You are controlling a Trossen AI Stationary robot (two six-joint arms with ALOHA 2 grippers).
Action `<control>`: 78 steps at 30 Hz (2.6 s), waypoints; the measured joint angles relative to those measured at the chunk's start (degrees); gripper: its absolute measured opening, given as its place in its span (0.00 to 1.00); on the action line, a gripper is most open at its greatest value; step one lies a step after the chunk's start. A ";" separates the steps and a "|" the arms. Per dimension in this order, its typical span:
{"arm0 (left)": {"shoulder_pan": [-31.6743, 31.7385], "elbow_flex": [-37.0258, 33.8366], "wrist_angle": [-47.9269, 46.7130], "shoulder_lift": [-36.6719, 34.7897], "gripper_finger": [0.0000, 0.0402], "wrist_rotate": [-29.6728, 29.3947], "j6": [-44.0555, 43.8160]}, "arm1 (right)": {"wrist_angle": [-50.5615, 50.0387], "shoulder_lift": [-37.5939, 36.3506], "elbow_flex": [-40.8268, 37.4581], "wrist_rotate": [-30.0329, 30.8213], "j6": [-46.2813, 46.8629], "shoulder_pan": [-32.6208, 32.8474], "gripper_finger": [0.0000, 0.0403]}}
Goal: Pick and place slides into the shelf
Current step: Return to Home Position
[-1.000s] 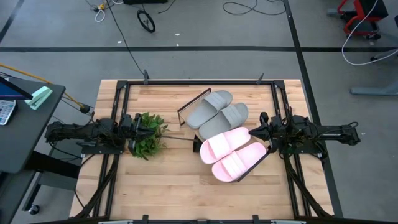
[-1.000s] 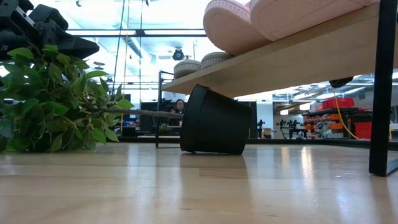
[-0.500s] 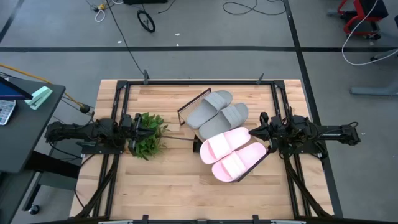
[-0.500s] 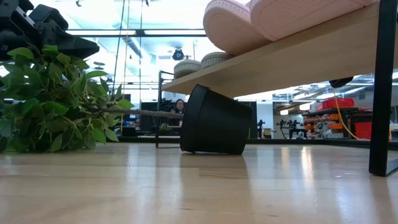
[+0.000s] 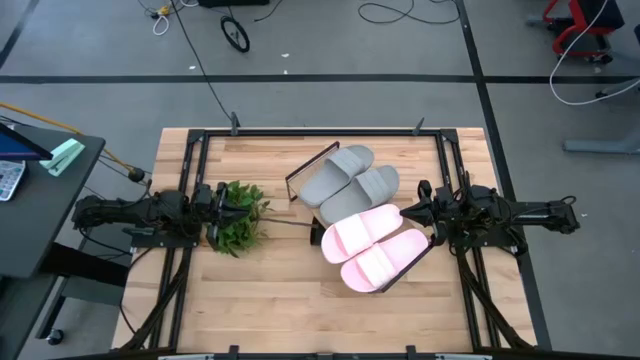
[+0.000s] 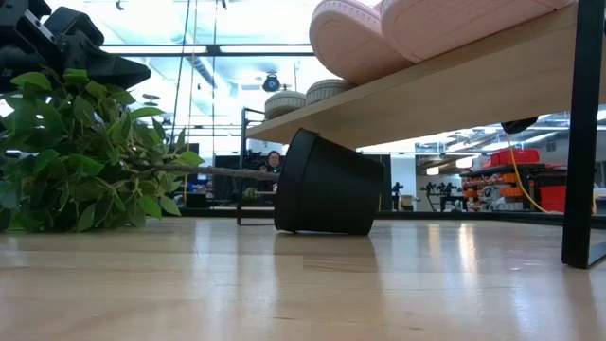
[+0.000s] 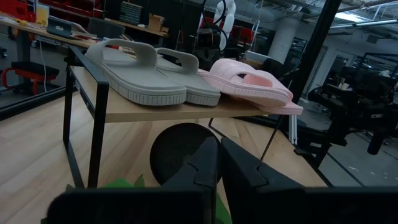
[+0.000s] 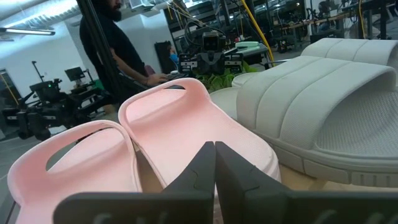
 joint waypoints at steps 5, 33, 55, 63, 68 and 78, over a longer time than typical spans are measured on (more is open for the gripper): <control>-0.02 0.00 0.00 0.00 0.07 0.00 0.00 | 0.00 0.00 0.00 -0.01 0.00 0.00 0.03; 0.00 0.00 0.00 0.00 0.08 0.00 0.00 | 0.00 -0.01 0.00 0.01 0.00 0.00 0.03; -0.02 0.00 0.00 0.00 0.06 0.00 0.00 | -0.01 -0.01 0.00 0.01 0.00 -0.01 0.03; 0.00 0.01 0.00 0.00 0.09 0.01 0.00 | -0.01 -0.01 0.00 0.01 0.00 -0.01 0.03; -0.01 0.00 0.00 -0.01 0.10 0.01 0.00 | 0.00 0.00 0.00 0.01 0.00 0.00 0.03; -0.01 0.01 0.00 -0.01 0.07 0.01 0.00 | 0.00 0.00 0.00 0.01 0.00 -0.02 0.03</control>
